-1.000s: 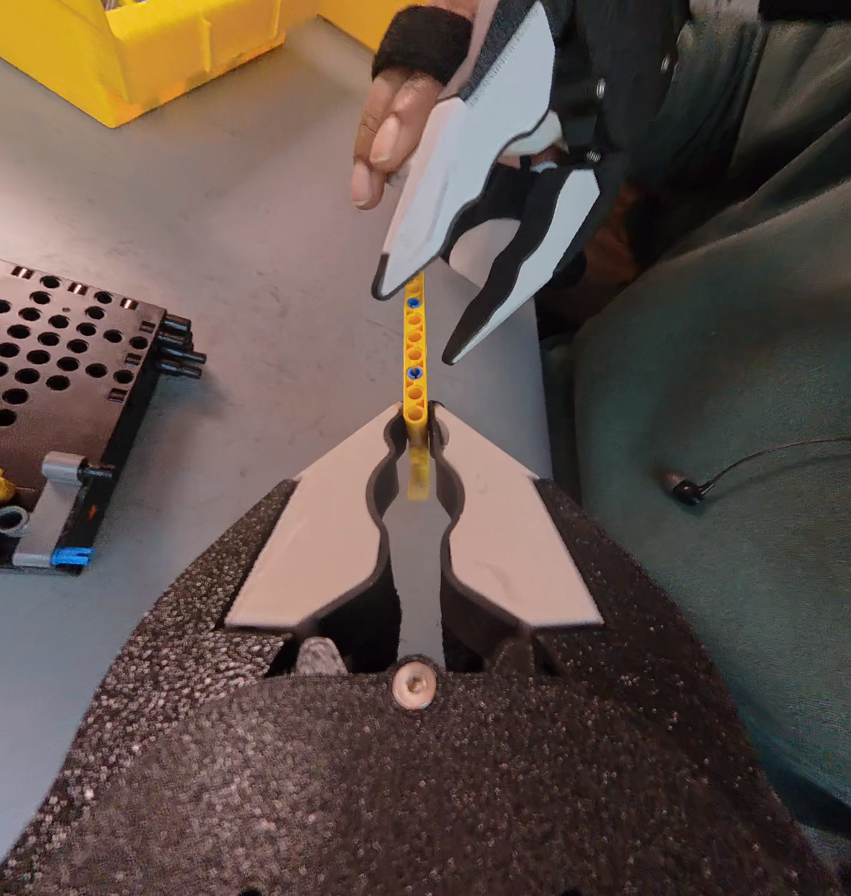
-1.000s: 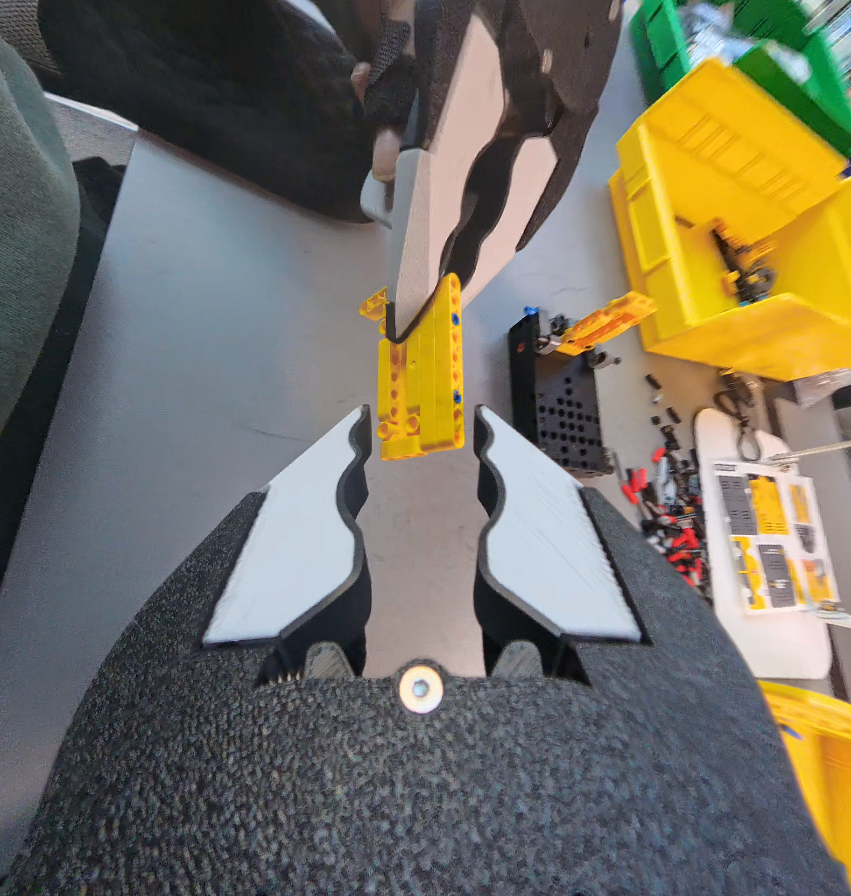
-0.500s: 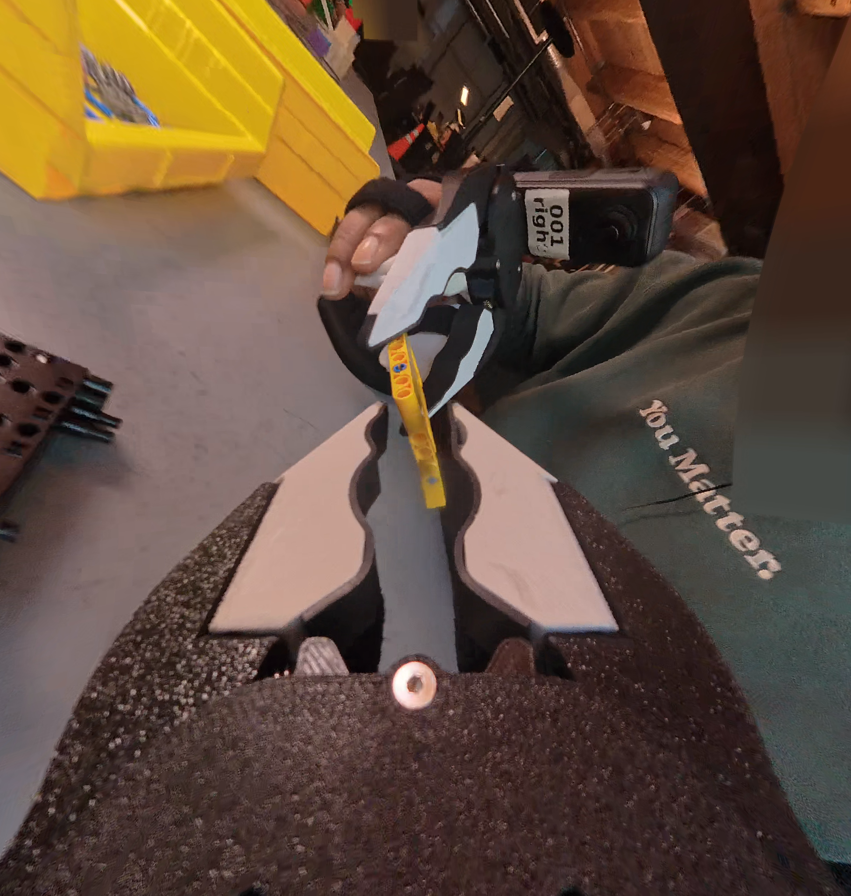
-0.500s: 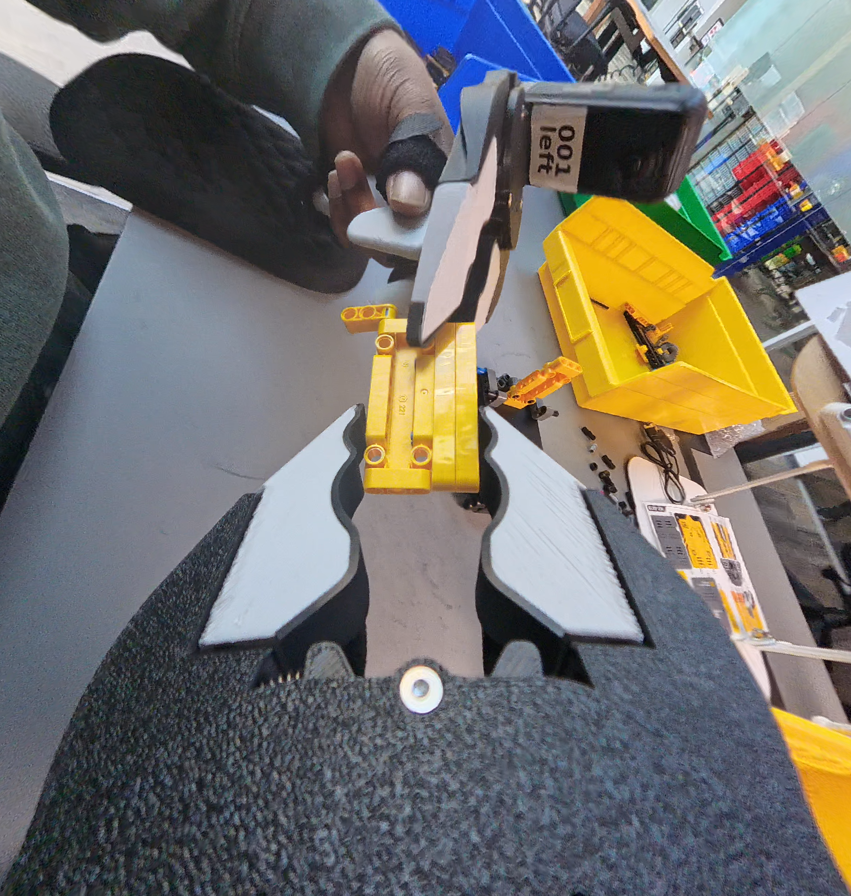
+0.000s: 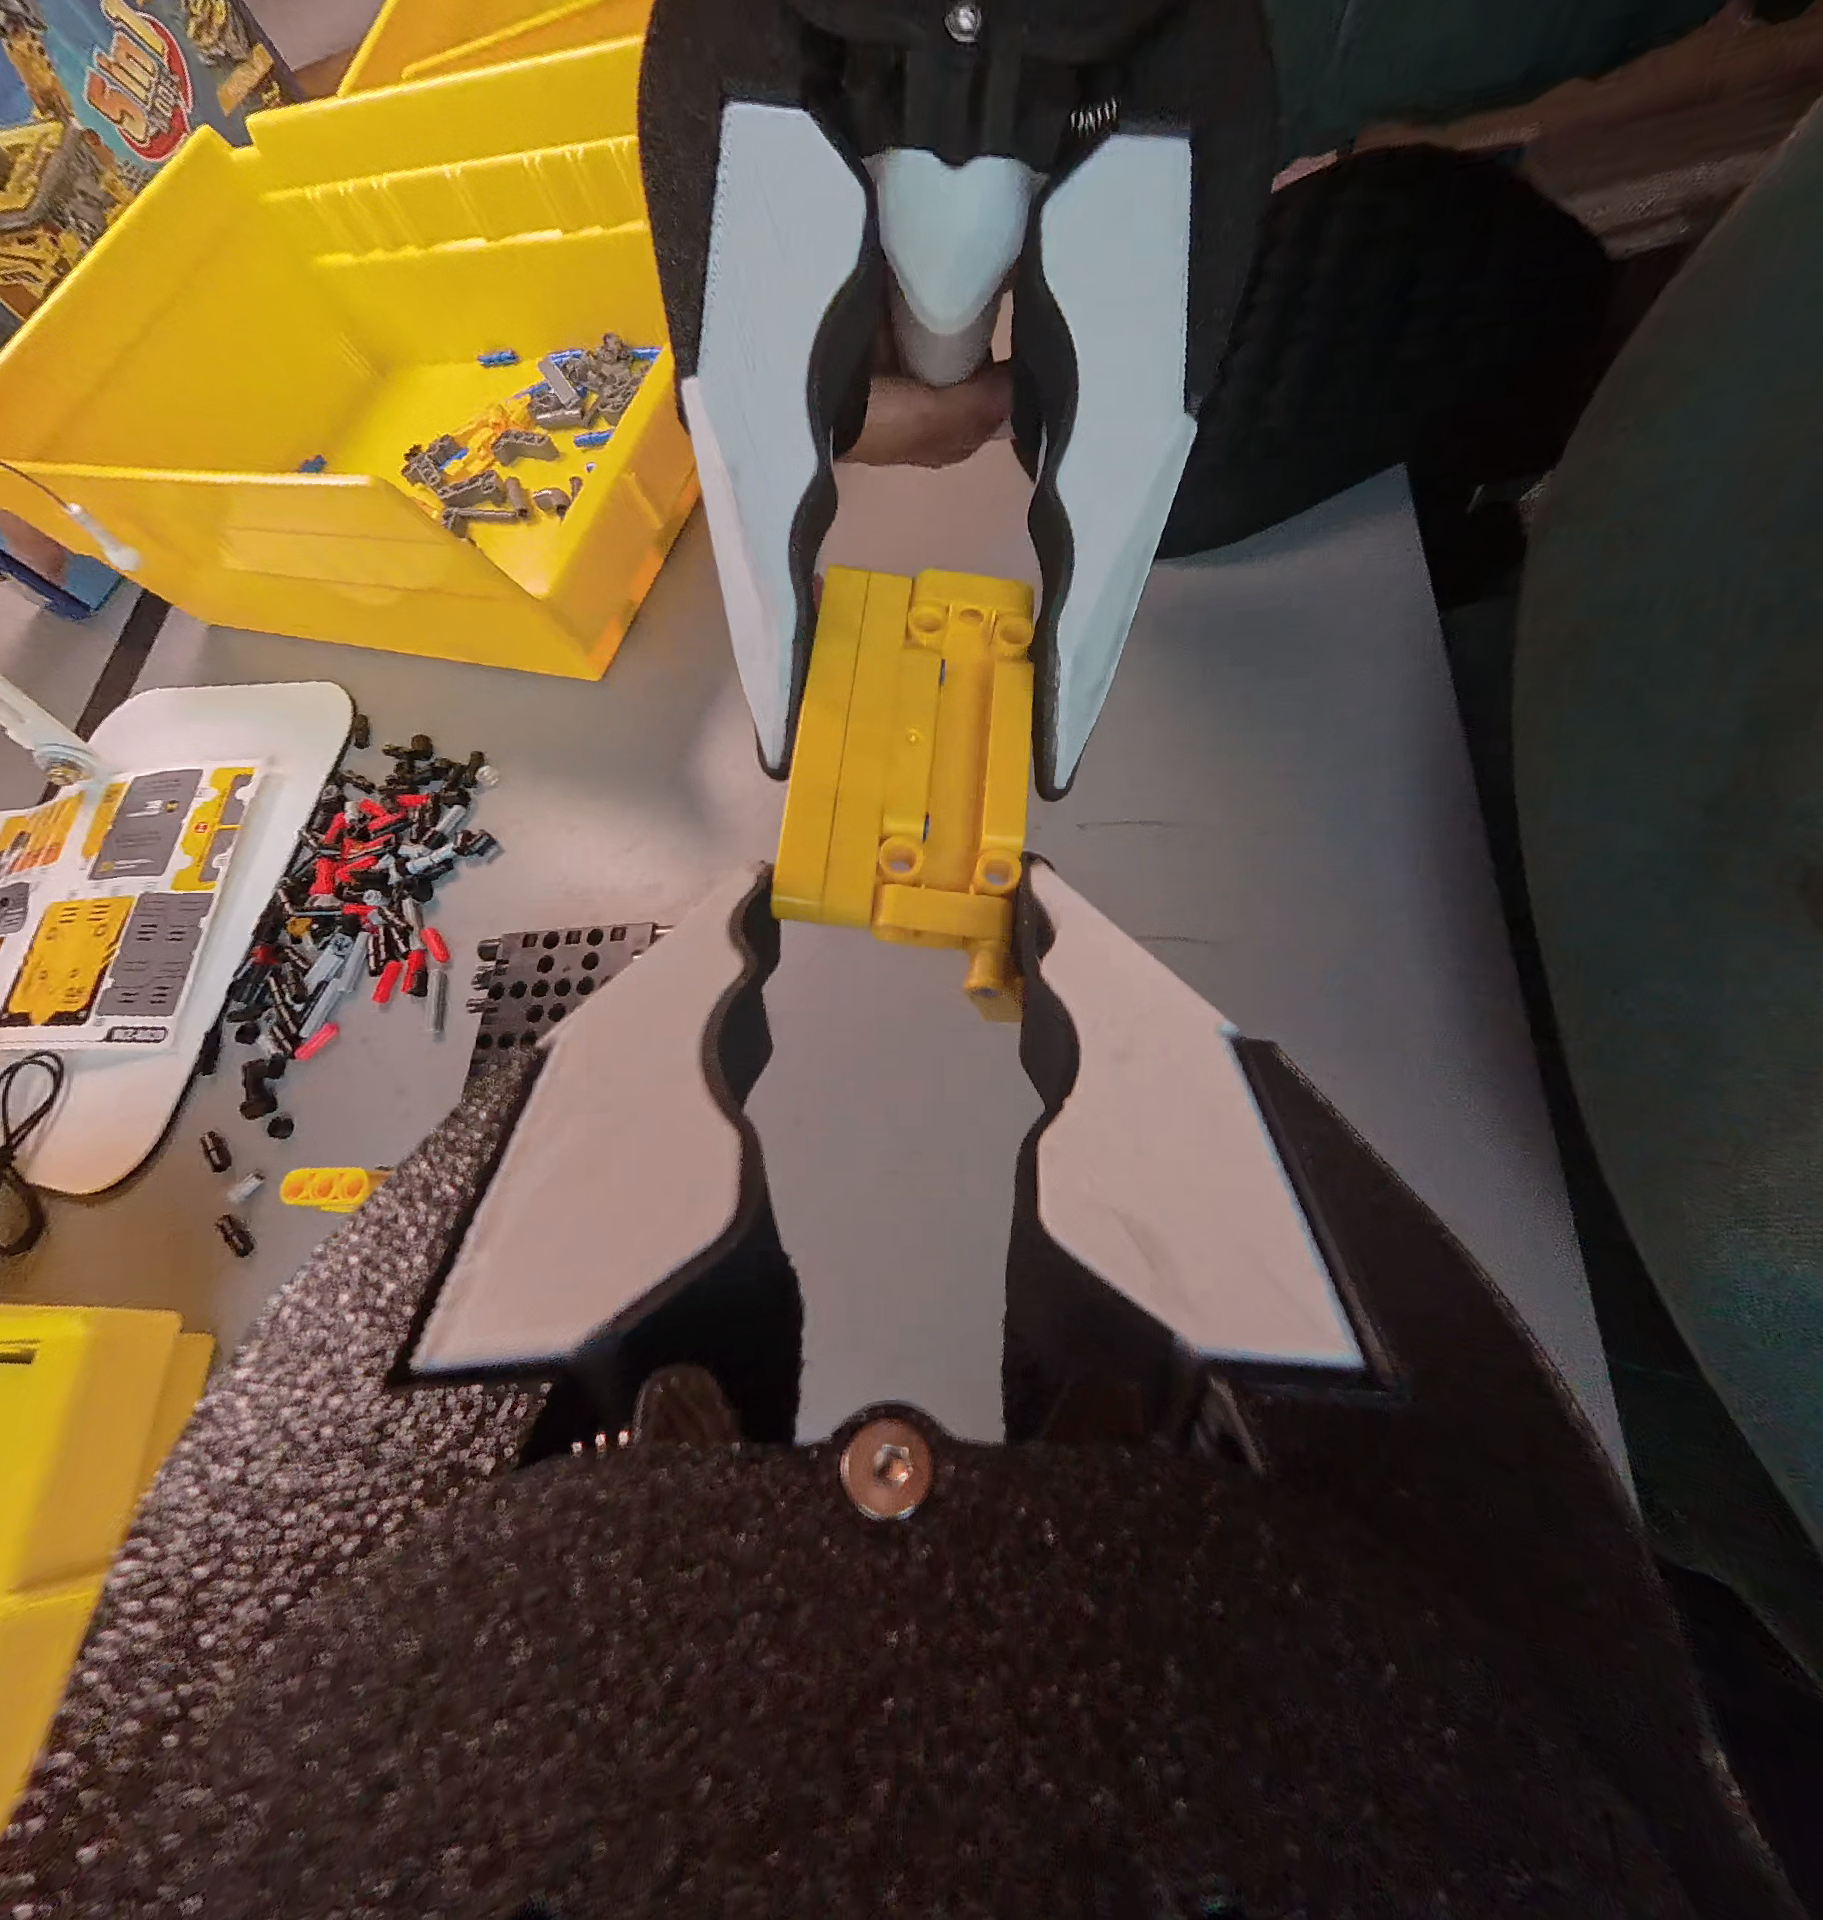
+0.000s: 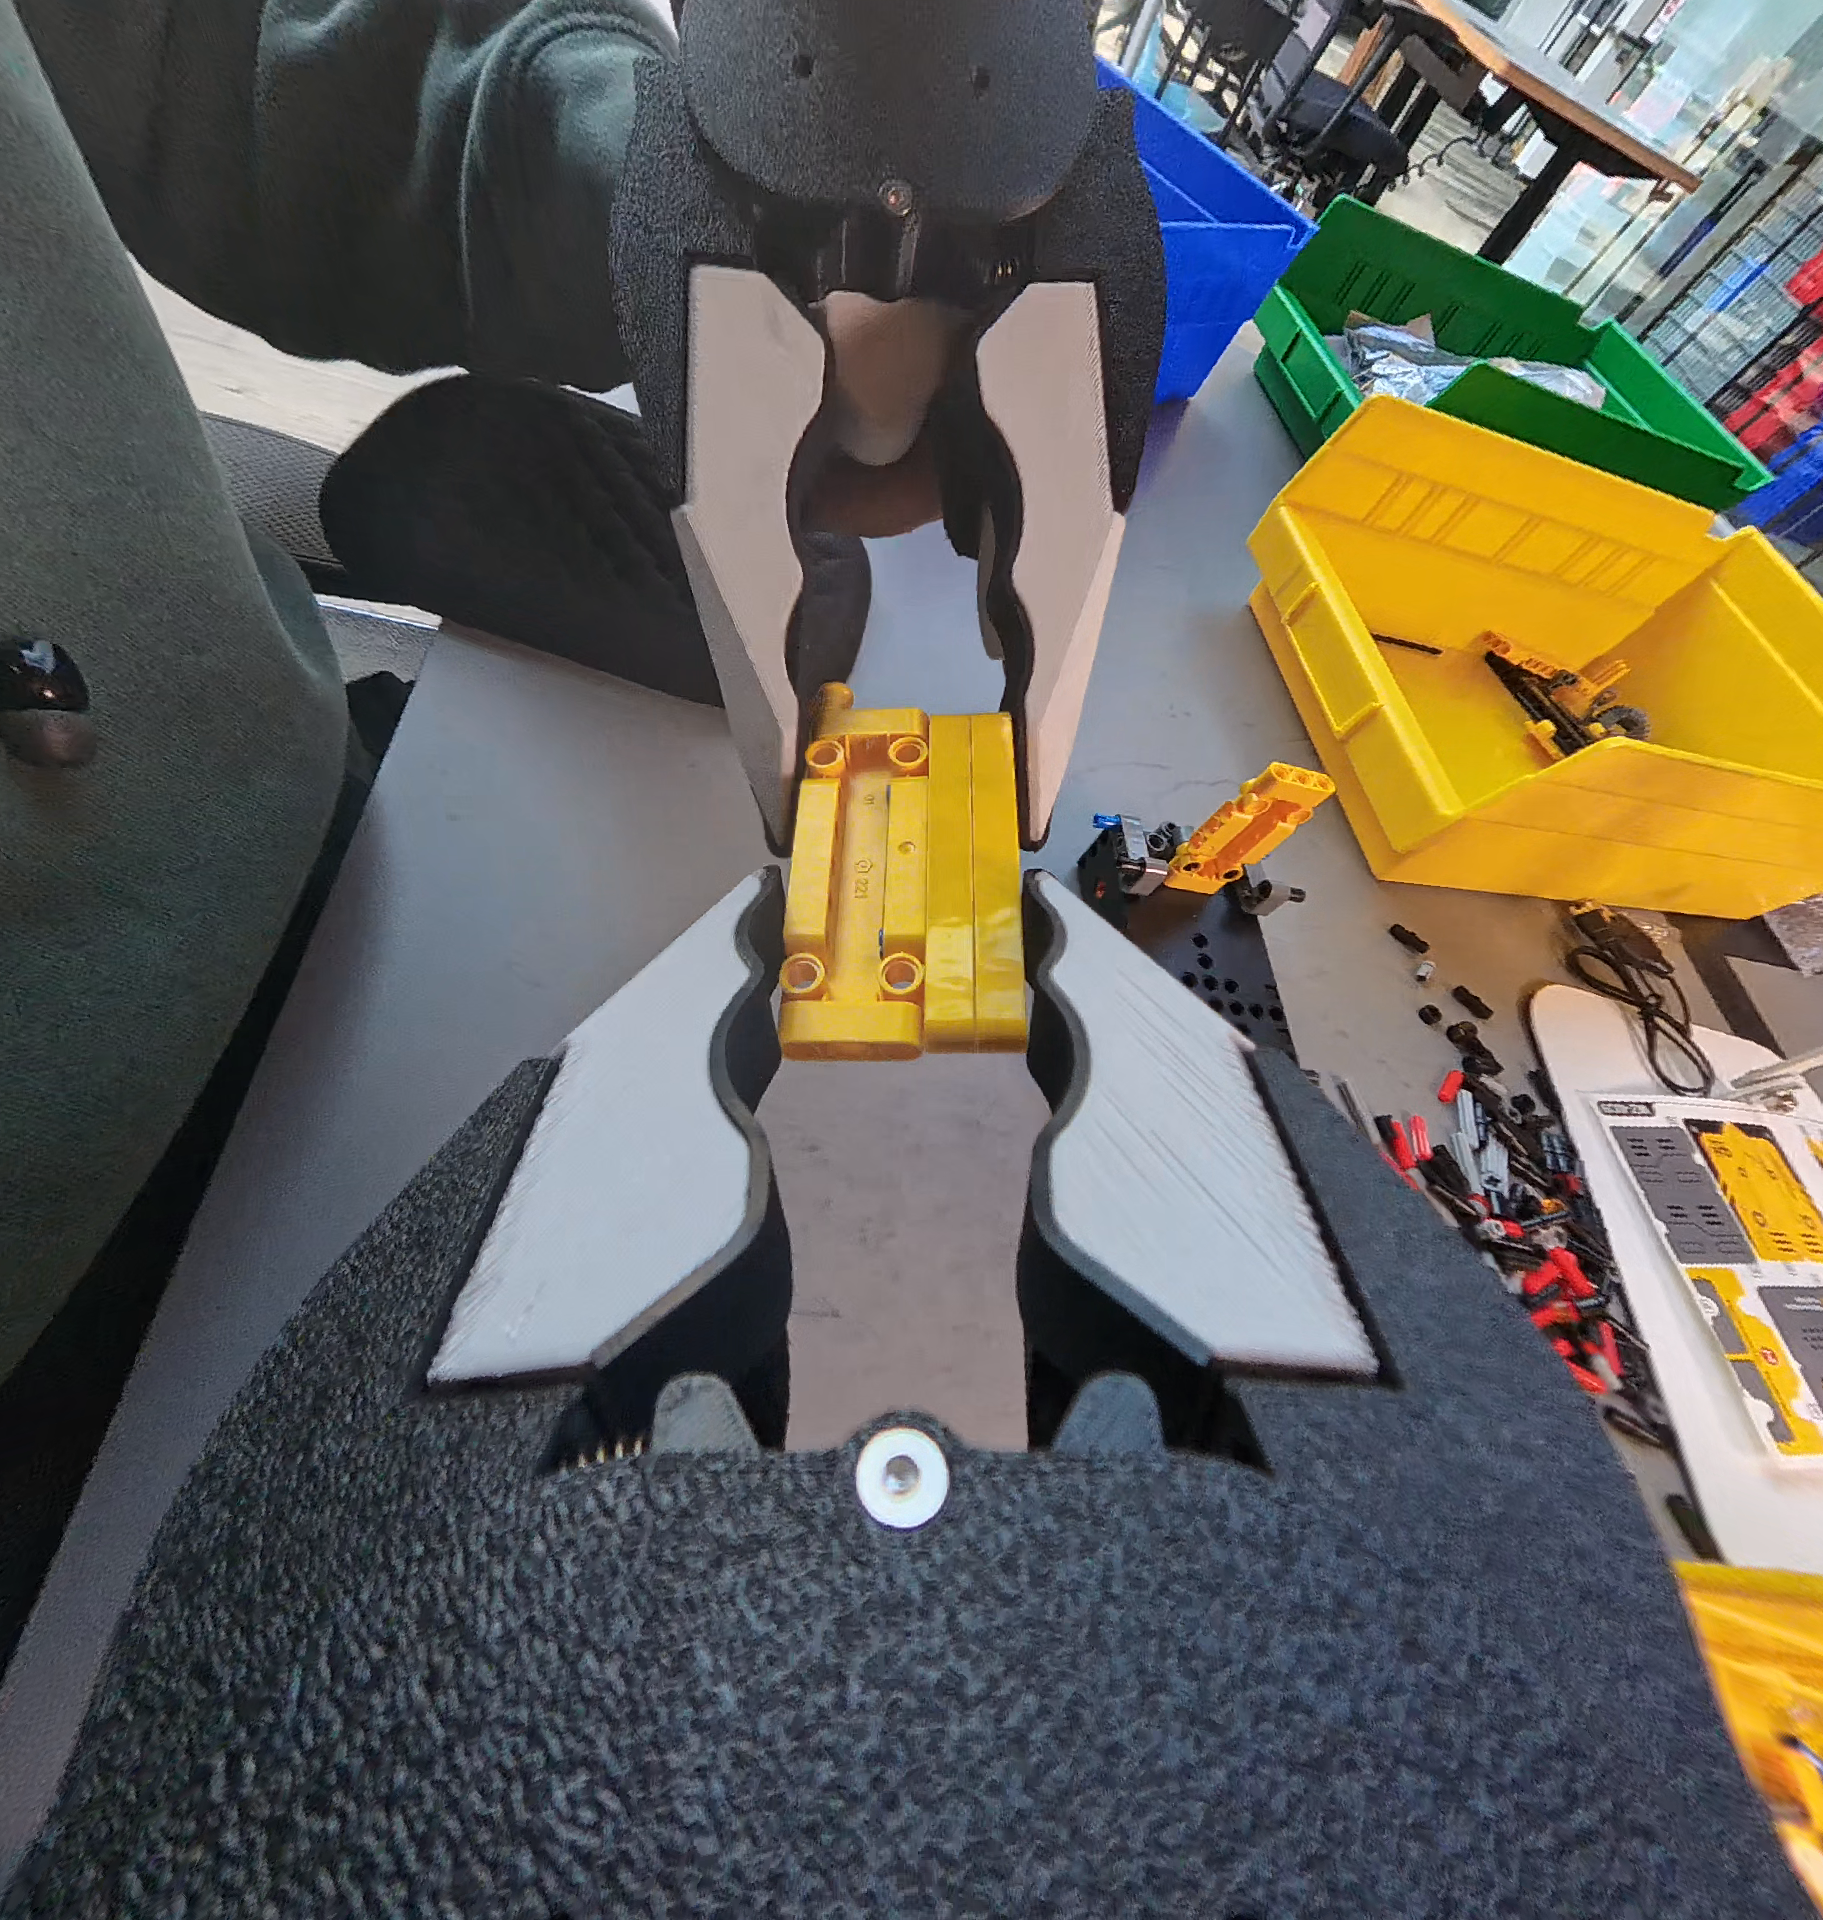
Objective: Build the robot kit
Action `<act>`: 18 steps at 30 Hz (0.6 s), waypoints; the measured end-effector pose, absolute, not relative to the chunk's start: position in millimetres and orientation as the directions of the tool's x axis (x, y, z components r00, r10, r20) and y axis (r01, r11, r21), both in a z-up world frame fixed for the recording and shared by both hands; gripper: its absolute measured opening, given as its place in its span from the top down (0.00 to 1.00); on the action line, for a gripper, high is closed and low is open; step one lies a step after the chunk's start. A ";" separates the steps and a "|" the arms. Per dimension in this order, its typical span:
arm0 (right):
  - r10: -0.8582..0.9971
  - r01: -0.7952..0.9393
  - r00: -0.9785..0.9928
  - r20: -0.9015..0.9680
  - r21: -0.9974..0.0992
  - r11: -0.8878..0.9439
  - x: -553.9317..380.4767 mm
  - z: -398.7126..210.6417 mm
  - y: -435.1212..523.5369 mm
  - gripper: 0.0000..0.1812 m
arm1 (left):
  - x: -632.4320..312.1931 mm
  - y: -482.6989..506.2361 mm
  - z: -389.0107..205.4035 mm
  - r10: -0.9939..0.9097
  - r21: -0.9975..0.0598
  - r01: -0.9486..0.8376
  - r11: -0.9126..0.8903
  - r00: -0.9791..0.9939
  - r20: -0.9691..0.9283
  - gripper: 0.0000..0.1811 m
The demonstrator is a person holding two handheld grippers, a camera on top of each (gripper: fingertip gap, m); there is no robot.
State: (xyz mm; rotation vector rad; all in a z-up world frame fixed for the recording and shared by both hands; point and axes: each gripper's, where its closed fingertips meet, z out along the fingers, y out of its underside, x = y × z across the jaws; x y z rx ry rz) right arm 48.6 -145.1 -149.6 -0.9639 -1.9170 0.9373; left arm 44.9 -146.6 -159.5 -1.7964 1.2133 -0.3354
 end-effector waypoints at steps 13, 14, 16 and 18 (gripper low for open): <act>0.875 0.272 -0.395 0.282 -0.873 0.404 45.0 -161.9 -139.3 0.75 | 40.8 -146.1 -169.7 -0.844 -0.832 -0.518 -0.201 0.523 -0.121 0.69; 0.871 0.255 -0.373 0.319 -0.868 0.427 44.8 -159.6 -134.3 0.75 | 37.1 -145.9 -170.1 -0.835 -0.836 -0.498 -0.230 0.542 -0.093 0.70; 0.868 0.224 -0.340 0.363 -0.864 0.450 46.8 -153.1 -126.9 0.75 | 30.2 -147.9 -167.2 -0.823 -0.859 -0.426 -0.284 0.568 -0.010 0.76; 0.858 0.189 -0.314 0.406 -0.859 0.476 48.4 -146.6 -123.1 0.75 | 28.8 -150.8 -156.4 -0.813 -0.891 -0.302 -0.340 0.570 0.117 0.82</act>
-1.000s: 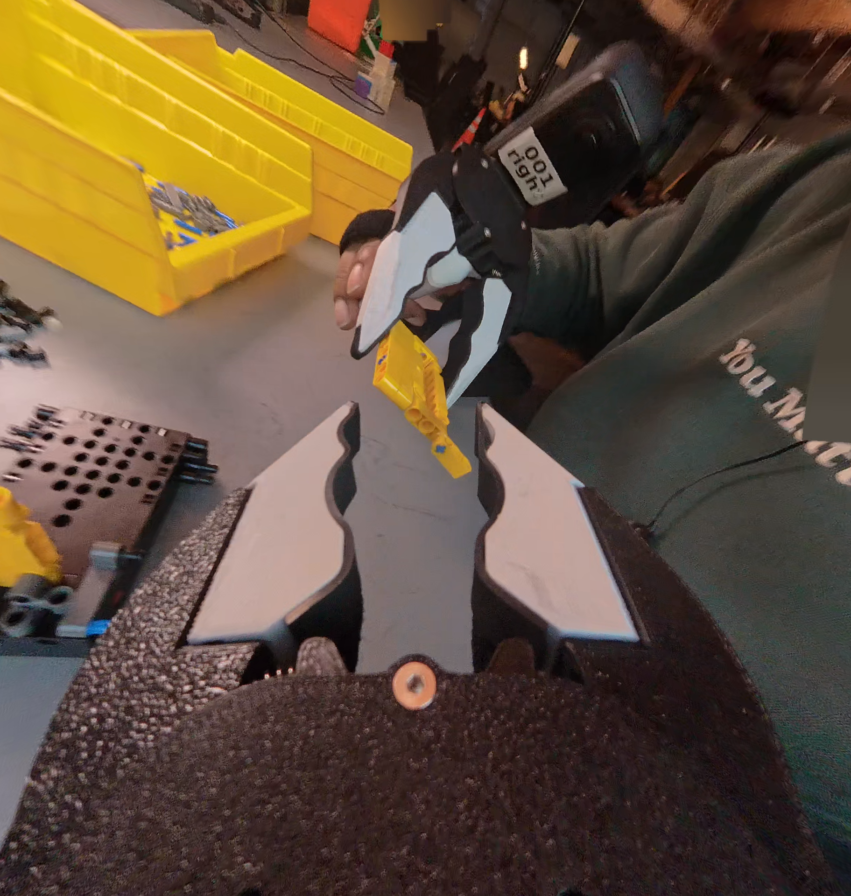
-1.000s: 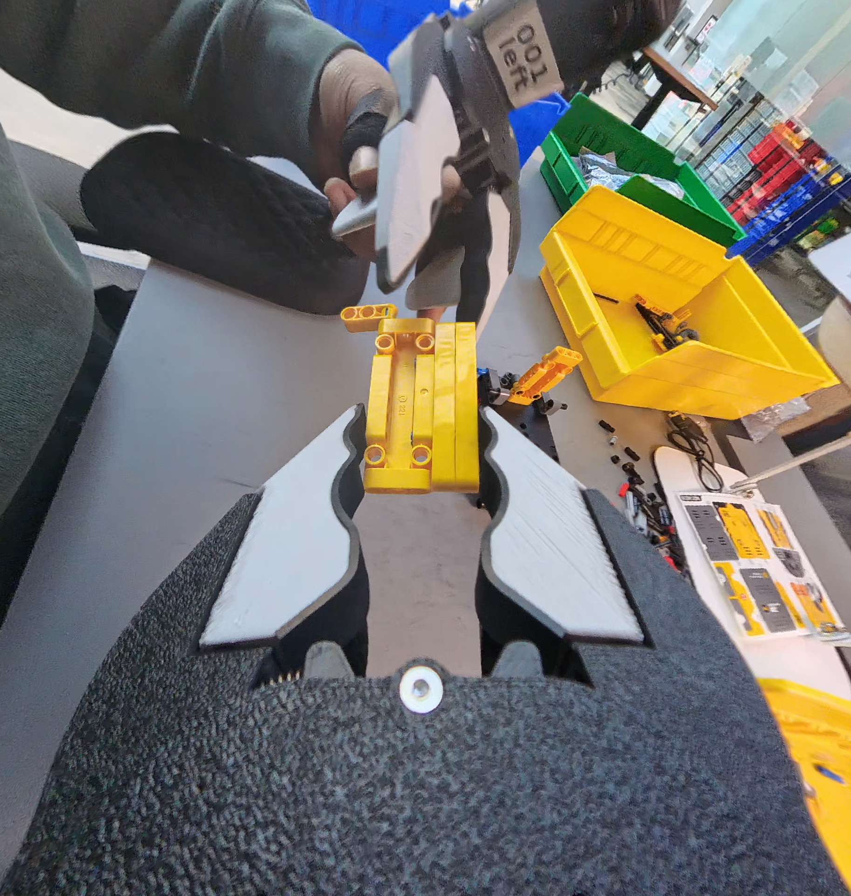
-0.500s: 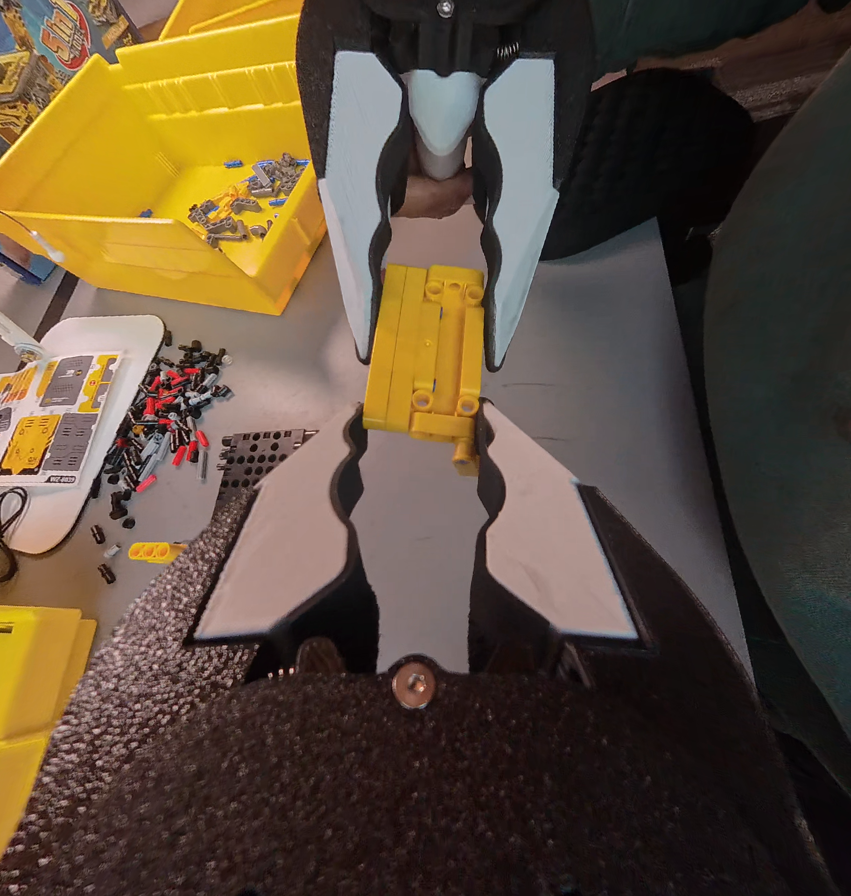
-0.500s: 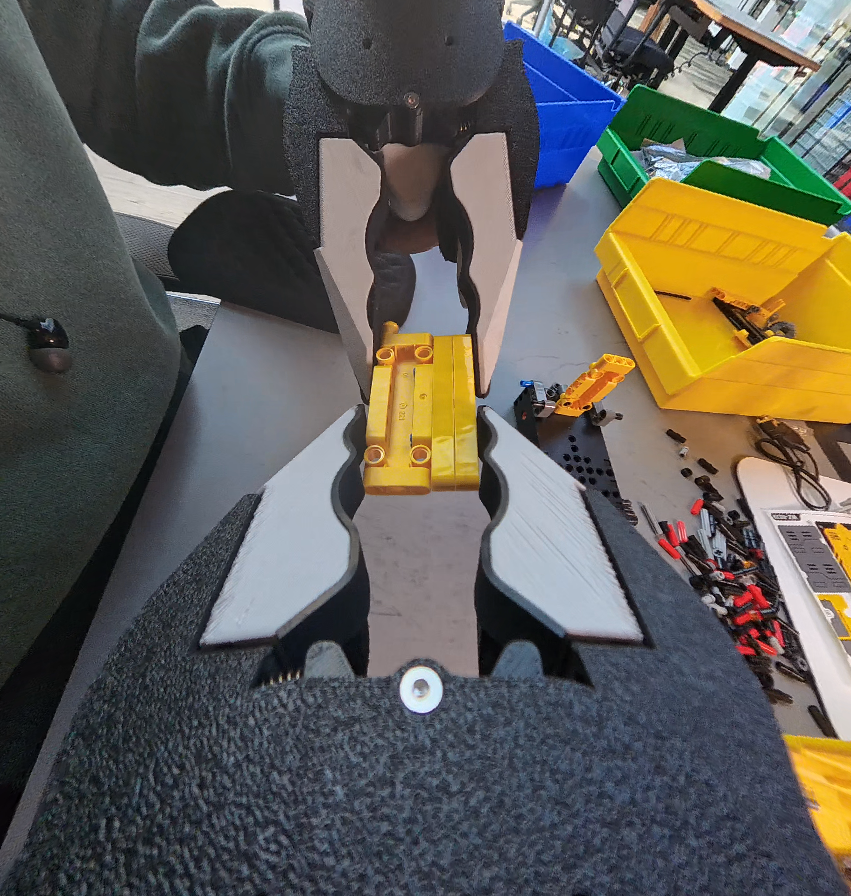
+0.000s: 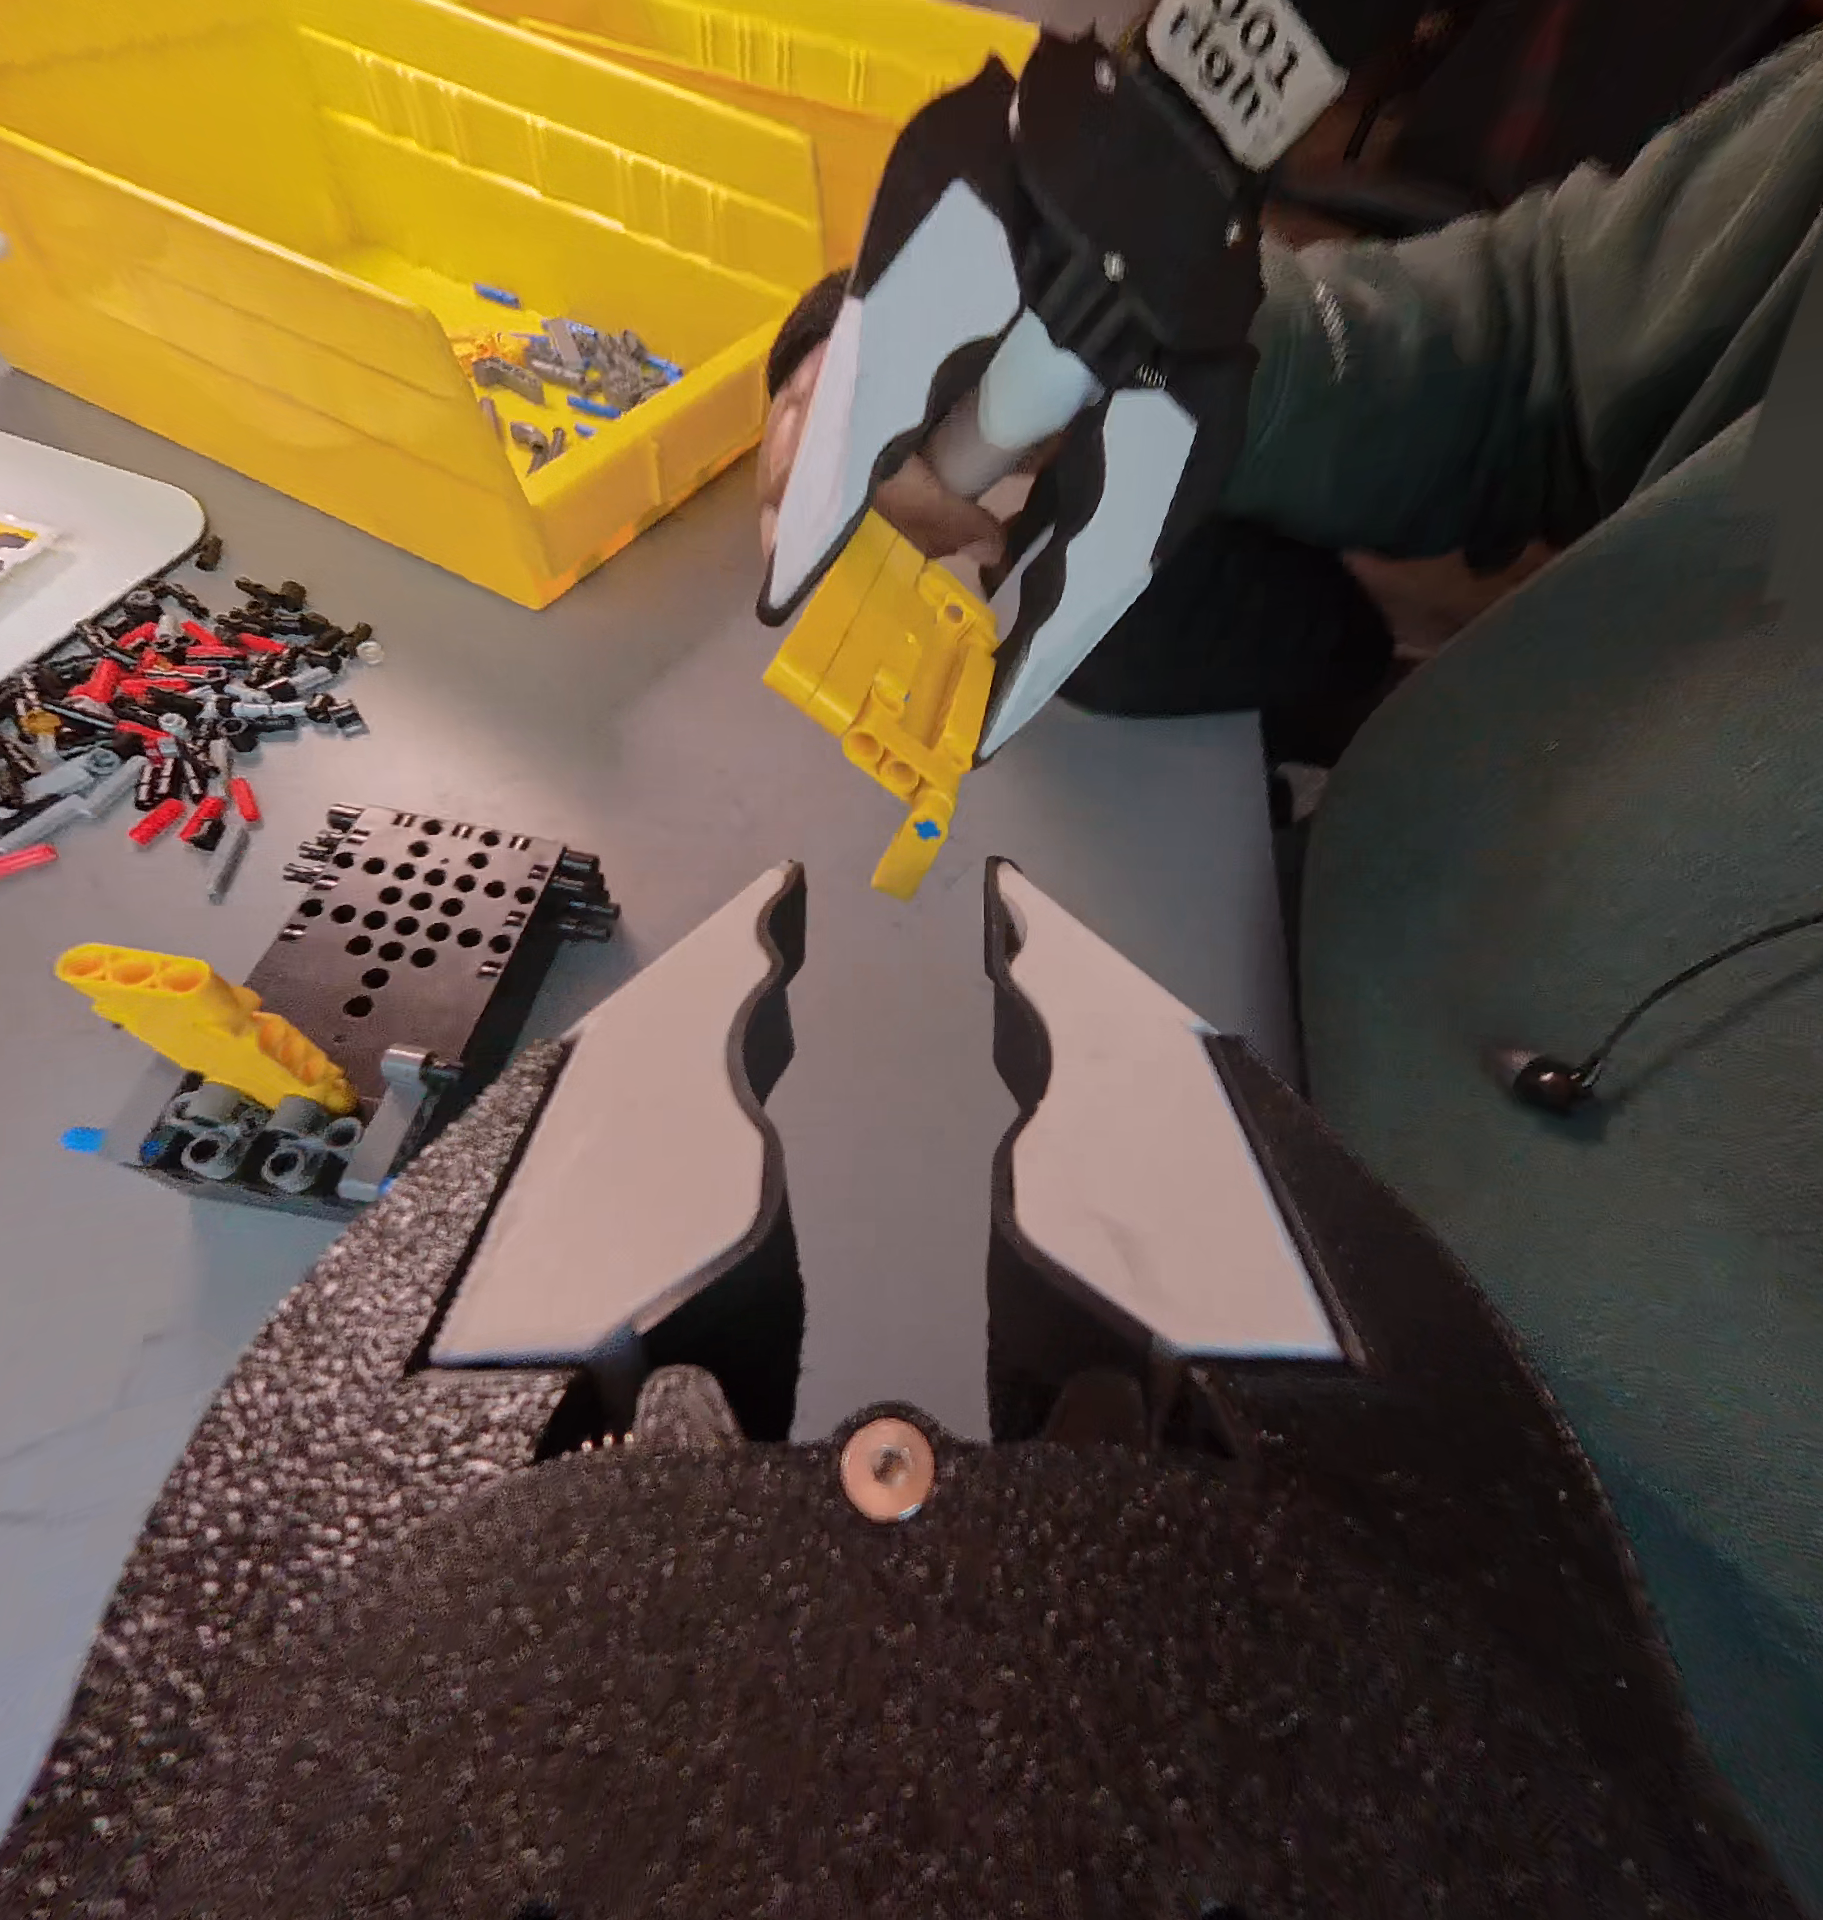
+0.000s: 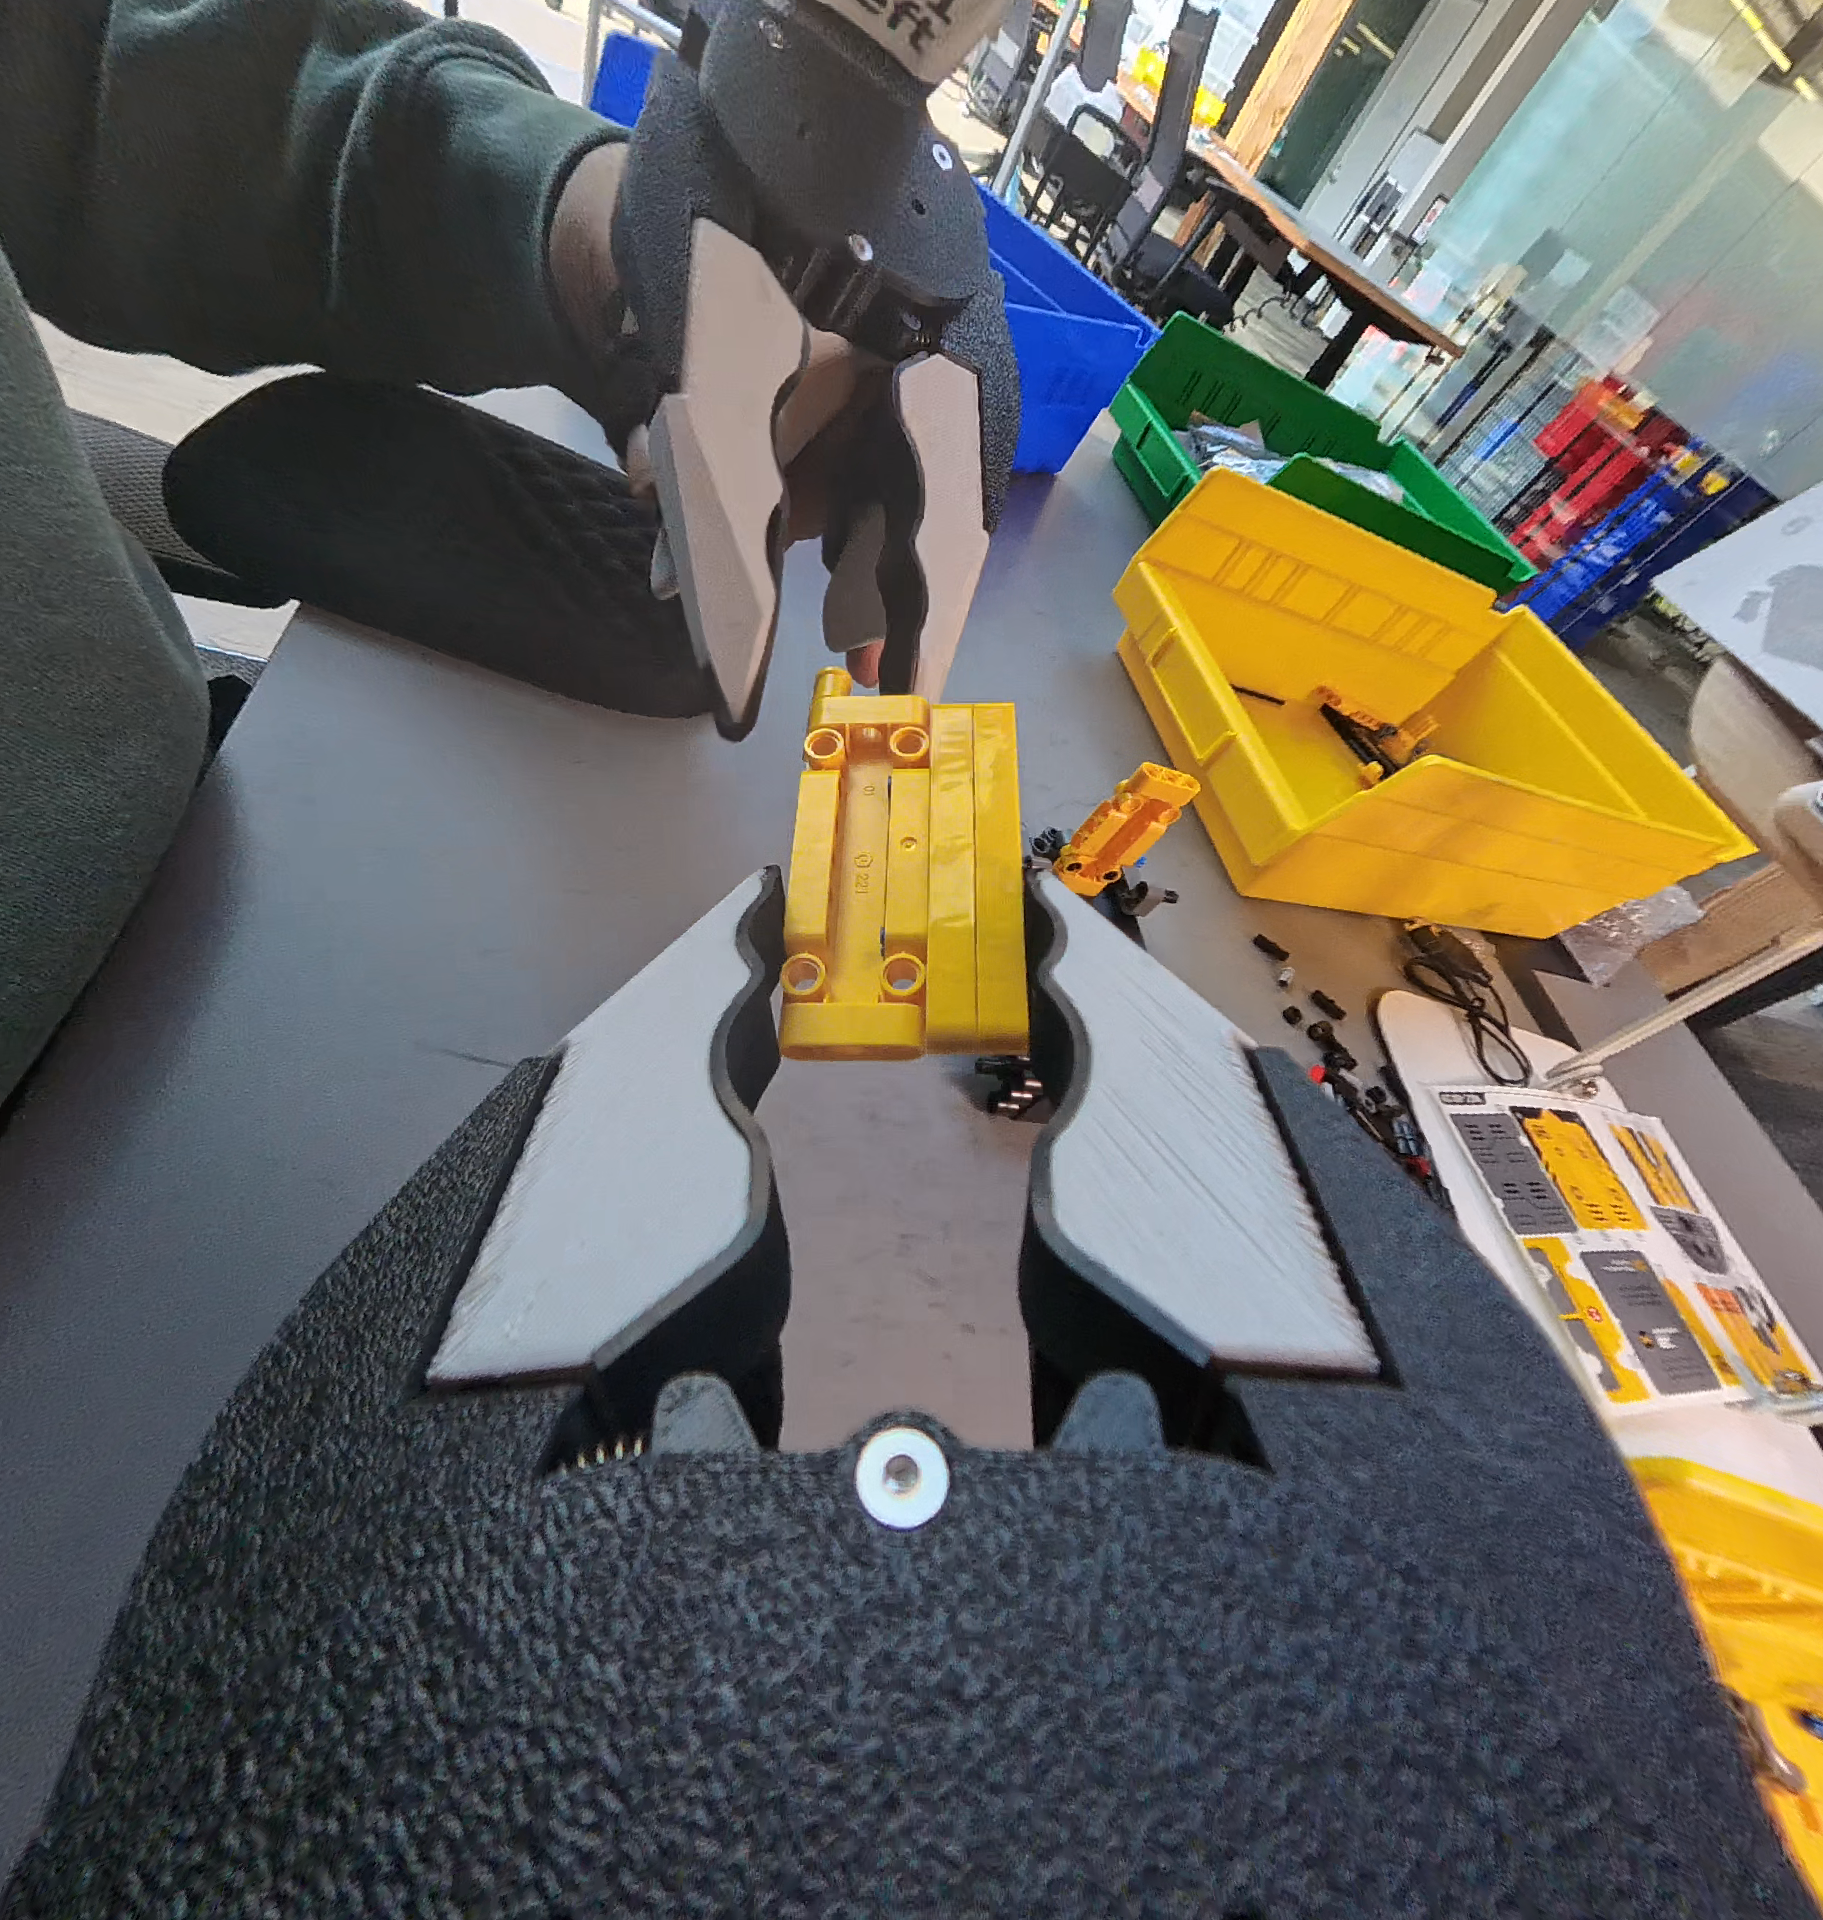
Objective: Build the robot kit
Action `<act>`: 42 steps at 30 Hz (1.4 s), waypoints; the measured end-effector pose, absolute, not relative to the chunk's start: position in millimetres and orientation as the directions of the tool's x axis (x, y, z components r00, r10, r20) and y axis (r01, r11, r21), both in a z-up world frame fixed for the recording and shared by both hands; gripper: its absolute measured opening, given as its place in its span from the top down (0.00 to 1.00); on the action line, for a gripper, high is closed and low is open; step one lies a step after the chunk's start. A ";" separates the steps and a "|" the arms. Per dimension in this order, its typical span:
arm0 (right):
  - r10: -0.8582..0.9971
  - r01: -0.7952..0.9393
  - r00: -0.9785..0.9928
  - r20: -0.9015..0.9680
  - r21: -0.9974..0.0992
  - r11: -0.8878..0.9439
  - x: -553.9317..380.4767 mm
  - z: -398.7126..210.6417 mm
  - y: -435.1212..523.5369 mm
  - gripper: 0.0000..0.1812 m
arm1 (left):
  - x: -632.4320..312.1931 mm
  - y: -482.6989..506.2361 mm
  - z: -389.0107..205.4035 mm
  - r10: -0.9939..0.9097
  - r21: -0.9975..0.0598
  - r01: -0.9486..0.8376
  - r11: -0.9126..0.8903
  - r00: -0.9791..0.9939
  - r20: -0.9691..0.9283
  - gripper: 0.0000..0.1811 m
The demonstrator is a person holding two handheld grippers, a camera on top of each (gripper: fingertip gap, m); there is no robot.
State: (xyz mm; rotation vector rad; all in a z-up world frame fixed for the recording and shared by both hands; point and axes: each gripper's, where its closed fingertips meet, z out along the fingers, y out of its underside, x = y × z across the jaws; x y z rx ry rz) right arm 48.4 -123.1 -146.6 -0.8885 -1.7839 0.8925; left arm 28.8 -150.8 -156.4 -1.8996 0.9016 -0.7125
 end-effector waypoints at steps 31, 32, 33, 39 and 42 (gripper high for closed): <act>0.866 0.153 -0.274 0.419 -0.870 0.469 46.3 -131.9 -109.8 0.75 | 37.1 -137.7 -125.7 -0.599 -0.661 0.261 -0.704 0.282 0.749 0.96; 0.870 0.145 -0.269 0.413 -0.876 0.460 45.8 -130.2 -109.2 0.75 | 36.3 -138.6 -122.0 -0.624 -0.682 0.258 -0.685 0.275 0.731 0.95; 0.878 0.139 -0.268 0.398 -0.885 0.444 45.4 -128.6 -108.4 0.75 | 34.1 -138.1 -119.6 -0.648 -0.709 0.251 -0.659 0.289 0.704 0.92; 0.923 0.115 -0.260 0.283 -0.940 0.321 47.7 -124.8 -99.0 0.75 | 23.0 -138.7 -120.4 -0.729 -0.835 0.133 -0.534 0.429 0.534 0.88; 0.927 0.113 -0.274 0.256 -0.949 0.295 45.6 -126.2 -100.5 0.75 | 25.0 -140.6 -116.0 -0.760 -0.861 0.134 -0.491 0.417 0.498 0.87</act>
